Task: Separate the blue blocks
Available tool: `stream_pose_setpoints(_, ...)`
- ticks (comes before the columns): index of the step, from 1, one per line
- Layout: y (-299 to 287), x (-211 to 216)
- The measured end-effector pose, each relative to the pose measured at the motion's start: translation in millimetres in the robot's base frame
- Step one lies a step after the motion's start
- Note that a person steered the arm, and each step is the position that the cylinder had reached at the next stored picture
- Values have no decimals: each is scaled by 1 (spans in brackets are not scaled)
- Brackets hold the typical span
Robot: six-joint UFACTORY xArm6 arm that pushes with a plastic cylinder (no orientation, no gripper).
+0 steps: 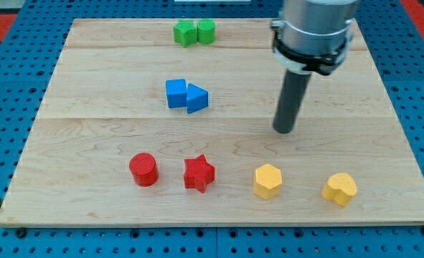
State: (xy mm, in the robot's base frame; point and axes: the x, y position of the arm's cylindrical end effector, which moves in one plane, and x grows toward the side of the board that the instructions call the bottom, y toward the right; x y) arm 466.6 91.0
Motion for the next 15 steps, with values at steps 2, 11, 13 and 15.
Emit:
stream_pose_setpoints(2, -38, -4)
stream_pose_setpoints(11, -132, -25)
stream_pose_setpoints(13, -132, -39)
stream_pose_setpoints(15, -143, -41)
